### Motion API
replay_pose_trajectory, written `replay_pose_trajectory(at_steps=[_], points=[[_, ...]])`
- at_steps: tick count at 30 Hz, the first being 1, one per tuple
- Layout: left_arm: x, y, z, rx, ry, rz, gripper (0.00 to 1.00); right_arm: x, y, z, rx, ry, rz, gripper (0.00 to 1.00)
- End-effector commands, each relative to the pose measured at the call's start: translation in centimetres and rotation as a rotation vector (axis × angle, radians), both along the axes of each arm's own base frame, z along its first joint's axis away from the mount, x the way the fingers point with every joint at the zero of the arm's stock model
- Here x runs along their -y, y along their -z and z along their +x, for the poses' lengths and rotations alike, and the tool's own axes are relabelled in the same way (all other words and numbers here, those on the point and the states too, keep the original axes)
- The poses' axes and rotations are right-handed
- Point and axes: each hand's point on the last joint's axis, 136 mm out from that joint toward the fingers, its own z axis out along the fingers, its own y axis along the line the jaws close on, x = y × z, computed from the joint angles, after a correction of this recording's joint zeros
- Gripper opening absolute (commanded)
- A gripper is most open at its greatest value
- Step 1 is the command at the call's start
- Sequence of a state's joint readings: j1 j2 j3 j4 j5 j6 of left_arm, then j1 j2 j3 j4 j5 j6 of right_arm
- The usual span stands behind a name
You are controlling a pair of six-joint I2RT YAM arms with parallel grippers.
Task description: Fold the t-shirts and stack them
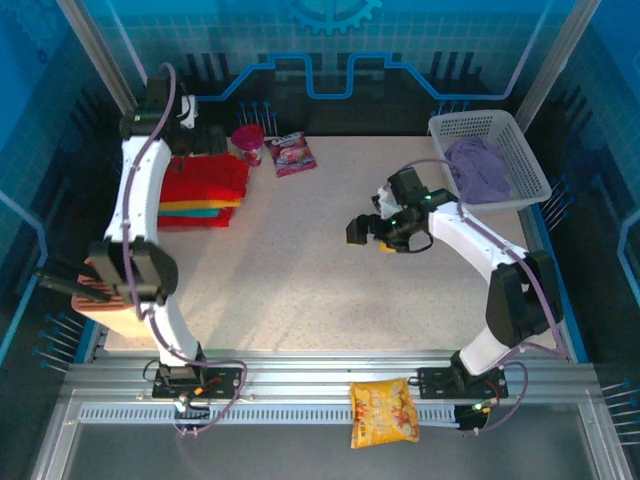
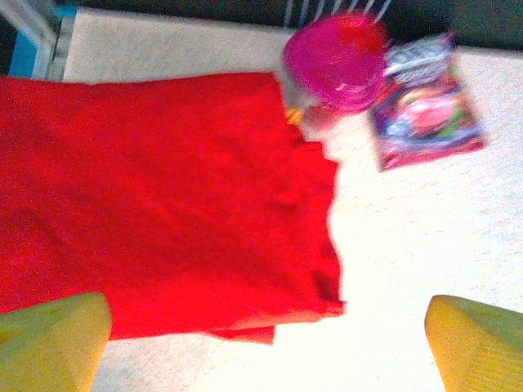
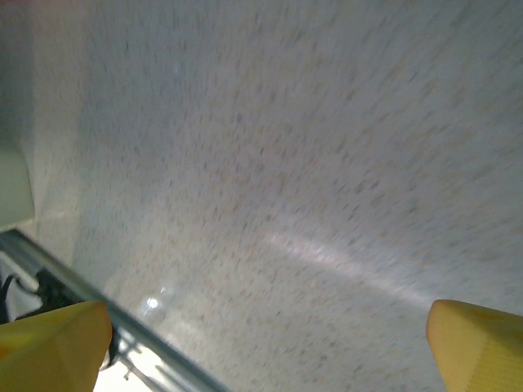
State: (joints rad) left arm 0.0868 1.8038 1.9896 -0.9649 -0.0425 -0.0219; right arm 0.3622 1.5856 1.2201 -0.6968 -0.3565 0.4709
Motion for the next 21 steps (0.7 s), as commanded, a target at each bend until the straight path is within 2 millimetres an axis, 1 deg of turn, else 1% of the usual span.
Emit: replay_pose_trajectory(at_steps=[1,3,4,6,8,9,11,13,16,17,20,21], points=[[2.0,-1.9,-0.1,0.237,0.049,-0.133,0.99,3.6,-0.7,2.8,0.167,0.069,-0.102,1.0],[3.1,-0.5,-1.4,0.345,0.078,-0.161,0.99,5.7,-0.9,4.1,0.265,0.112,-0.144,1.0],[3.2,0.6,-2.0,0.358,0.07,-0.165,0.99,6.4,-1.1,4.5,0.315,0.121,-0.163,1.0],[3.0,3.4,-3.1,0.323,0.057,-0.143,0.99,8.1,-1.5,5.3,0.433,0.128,-0.241,1.0],[3.2,5.9,-3.7,0.28,0.071,-0.125,0.99,8.8,-2.0,5.9,0.544,0.093,-0.292,1.0],[3.3,6.9,-3.8,0.283,0.083,-0.117,0.99,9.1,-2.3,6.1,0.603,0.074,-0.326,1.0],[3.2,9.0,-4.2,0.312,0.065,-0.115,0.99,10.4,-2.4,6.6,0.685,0.08,-0.406,1.0],[3.0,11.0,-4.7,0.317,0.052,-0.114,0.99,11.4,-1.8,6.7,0.752,0.059,-0.474,1.0],[2.6,13.7,-5.5,0.291,0.026,-0.101,0.99,13.2,-1.1,7.2,0.803,0.089,-0.539,1.0],[2.4,14.4,-5.8,0.292,0.013,-0.099,0.99,13.8,-0.6,7.3,0.808,0.1,-0.546,1.0],[2.4,15.8,-6.4,0.377,0.011,-0.093,0.99,15.8,0.4,7.4,0.833,0.149,-0.567,1.0],[2.0,16.6,-6.7,0.376,-0.004,-0.069,0.99,16.4,0.9,7.3,0.843,0.167,-0.551,1.0]])
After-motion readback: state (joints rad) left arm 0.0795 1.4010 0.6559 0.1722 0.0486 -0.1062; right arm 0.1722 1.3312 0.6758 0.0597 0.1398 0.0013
